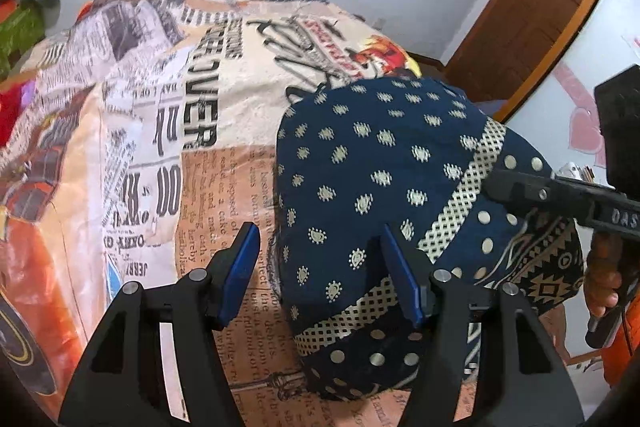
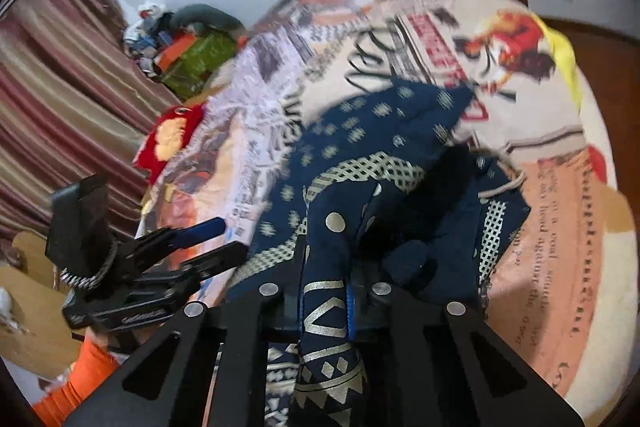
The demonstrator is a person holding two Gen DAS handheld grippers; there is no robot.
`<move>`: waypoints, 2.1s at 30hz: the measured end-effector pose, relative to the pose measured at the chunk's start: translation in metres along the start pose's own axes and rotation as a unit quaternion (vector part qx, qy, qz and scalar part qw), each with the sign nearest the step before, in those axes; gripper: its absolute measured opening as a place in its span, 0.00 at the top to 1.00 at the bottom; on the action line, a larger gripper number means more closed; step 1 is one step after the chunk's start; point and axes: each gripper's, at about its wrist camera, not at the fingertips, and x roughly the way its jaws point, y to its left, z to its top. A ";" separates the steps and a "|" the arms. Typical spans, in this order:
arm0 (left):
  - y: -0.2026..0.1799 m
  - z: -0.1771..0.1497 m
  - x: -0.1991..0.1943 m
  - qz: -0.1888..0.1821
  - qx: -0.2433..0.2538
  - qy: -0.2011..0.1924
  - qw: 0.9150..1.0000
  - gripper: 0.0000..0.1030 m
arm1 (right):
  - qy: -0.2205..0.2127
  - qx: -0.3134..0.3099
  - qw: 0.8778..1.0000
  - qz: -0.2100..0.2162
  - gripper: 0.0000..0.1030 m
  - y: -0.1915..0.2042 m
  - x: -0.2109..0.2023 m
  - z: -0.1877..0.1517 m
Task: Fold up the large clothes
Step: 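Grip the dotted navy bundle with both grippers and lift it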
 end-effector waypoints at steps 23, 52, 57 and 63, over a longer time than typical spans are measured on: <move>-0.047 -0.034 0.044 0.030 0.082 0.048 0.995 0.27 | -0.002 0.032 0.997 -0.072 0.90 -0.052 -0.007 -0.074; 0.026 0.010 0.074 -0.081 -0.092 0.112 0.986 0.15 | 0.029 0.115 0.991 -0.061 0.16 -0.085 0.011 -0.031; 0.042 0.008 0.095 -0.127 -0.129 0.140 0.973 0.03 | 0.053 0.150 0.987 -0.012 0.09 -0.106 0.033 -0.028; 0.052 0.008 0.117 -0.205 -0.185 0.158 0.948 0.03 | 0.073 0.167 0.982 0.053 0.05 -0.120 0.055 -0.027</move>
